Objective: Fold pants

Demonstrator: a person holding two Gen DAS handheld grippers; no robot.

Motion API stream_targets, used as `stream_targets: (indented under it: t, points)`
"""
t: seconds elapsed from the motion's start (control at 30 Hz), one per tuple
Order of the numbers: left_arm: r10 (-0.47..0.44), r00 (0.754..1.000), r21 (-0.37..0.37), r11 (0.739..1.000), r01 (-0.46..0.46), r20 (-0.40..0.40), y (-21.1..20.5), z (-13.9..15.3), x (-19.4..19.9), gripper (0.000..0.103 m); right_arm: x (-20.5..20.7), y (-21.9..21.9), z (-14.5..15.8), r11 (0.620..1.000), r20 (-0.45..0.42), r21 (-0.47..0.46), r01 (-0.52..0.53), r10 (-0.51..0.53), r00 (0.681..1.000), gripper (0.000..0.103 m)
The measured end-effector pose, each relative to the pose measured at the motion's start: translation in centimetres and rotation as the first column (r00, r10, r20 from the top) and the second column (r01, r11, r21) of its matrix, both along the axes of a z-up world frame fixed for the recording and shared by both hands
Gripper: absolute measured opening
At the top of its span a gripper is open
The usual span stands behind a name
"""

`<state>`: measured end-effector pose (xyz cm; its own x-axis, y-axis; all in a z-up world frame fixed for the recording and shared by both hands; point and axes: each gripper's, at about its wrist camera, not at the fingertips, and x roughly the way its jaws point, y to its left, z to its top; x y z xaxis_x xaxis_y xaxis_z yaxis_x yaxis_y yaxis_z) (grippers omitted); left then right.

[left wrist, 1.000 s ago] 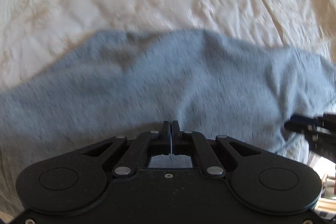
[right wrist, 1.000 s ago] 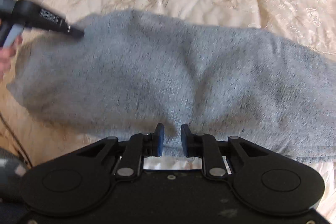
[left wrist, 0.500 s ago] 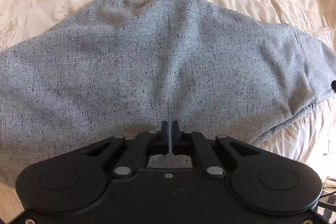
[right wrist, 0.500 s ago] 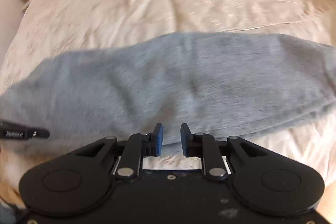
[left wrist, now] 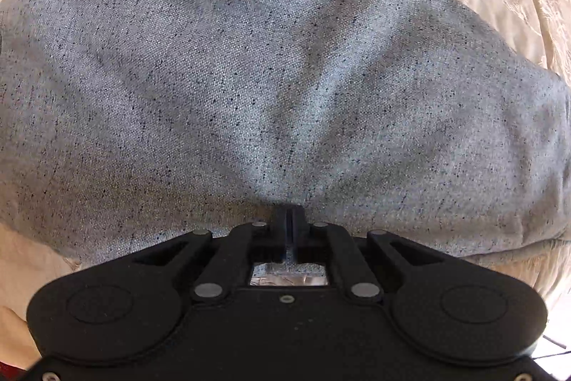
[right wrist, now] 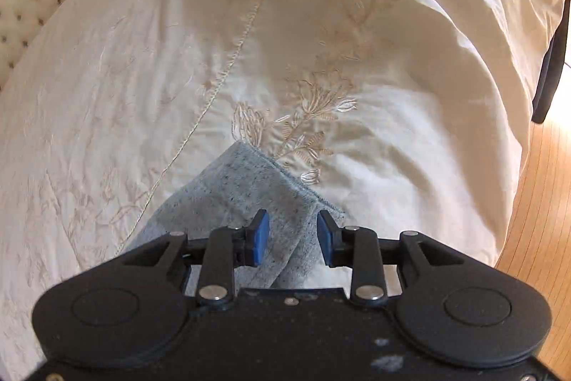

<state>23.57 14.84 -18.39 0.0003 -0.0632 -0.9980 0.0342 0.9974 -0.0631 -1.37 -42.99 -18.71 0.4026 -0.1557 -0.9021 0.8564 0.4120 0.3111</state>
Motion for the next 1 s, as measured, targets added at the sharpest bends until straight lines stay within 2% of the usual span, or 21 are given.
stream_targets:
  t: [0.13,0.2,0.23,0.27,0.3,0.33,0.4,0.47,0.5,0.57,0.63,0.7,0.77,0.87,0.93,1.0]
  points:
    - [-0.001,1.000,0.040,0.999,0.001,0.007,-1.1,-0.3,0.3,0.009,0.0,-1.9,-1.4,0.996,0.005,0.085,-0.005,0.005,1.000,0.034]
    - [-0.006,1.000,0.063,0.998,0.006,0.010,-2.4,-0.6,-0.2,0.009,0.1,-2.1,-1.8,0.995,0.044,0.102,-0.012,0.007,0.999,0.034]
    - [-0.013,1.000,0.072,0.997,0.012,0.011,-3.0,-0.9,-0.5,0.008,0.3,-2.2,-1.8,0.994,0.055,0.104,-0.017,0.011,0.998,0.030]
    - [-0.020,1.000,0.079,0.997,0.019,0.012,-3.3,-0.9,-0.5,0.008,0.7,-2.2,-1.4,0.994,0.068,0.103,-0.039,0.032,0.997,0.012]
    - [-0.024,1.000,0.083,0.996,0.023,0.011,-3.5,-0.8,-0.5,0.008,1.5,-2.1,-1.0,0.992,0.083,0.097,-0.078,0.070,0.994,0.009]
    - [-0.025,1.000,0.083,0.996,0.024,0.011,-3.7,-0.7,-0.5,0.008,2.0,-1.9,0.0,0.990,0.104,0.074,-0.118,0.110,0.988,0.008]
    - [-0.018,1.000,0.076,0.997,0.018,0.010,-3.9,-0.7,-0.4,0.008,2.9,-1.1,3.7,0.976,0.185,-0.036,-0.215,0.218,0.958,0.008]
    - [-0.008,1.000,0.065,0.998,0.007,0.011,-3.9,-0.7,-0.3,0.008,2.6,-0.5,6.4,0.962,0.269,-0.107,-0.252,0.272,0.924,0.008]
    - [-0.003,1.000,0.059,0.998,0.002,0.011,-3.7,-0.6,-0.3,0.008,2.2,-0.5,7.0,0.961,0.279,-0.117,-0.249,0.272,0.921,0.008]
    - [0.003,1.000,0.051,0.999,-0.004,0.011,-3.5,-0.6,-0.3,0.008,1.4,-0.6,6.3,0.961,0.220,-0.111,-0.255,0.274,0.936,0.008]
    - [-0.003,1.000,0.053,0.999,0.002,0.010,-3.6,-0.6,-0.2,0.009,0.7,-1.0,3.5,0.961,0.107,-0.072,-0.265,0.272,0.956,0.008]
    - [-0.014,1.000,0.061,0.998,0.013,0.005,-3.6,-0.1,-0.3,0.009,0.2,-1.3,0.7,0.962,0.023,-0.024,-0.273,0.273,0.962,0.008]
    - [-0.023,1.000,0.070,0.997,0.023,-0.001,-4.2,0.6,-0.1,0.009,0.0,-1.5,-0.9,0.962,-0.012,0.011,-0.272,0.272,0.962,0.011]
    - [-0.052,0.998,-0.006,0.999,0.052,0.039,-6.7,3.7,0.7,0.009,0.0,-1.9,-0.2,0.970,-0.011,0.003,-0.242,0.242,0.970,0.020]
    - [-0.092,0.992,-0.044,0.994,0.096,0.089,-9.3,5.3,1.7,0.009,0.6,-2.0,0.9,0.963,-0.007,-0.069,-0.260,0.260,0.966,0.024]
    - [-0.135,0.982,-0.069,0.987,0.145,0.134,-12.3,6.2,3.0,0.009,1.8,-1.7,2.2,0.934,-0.020,-0.143,-0.326,0.327,0.945,0.026]
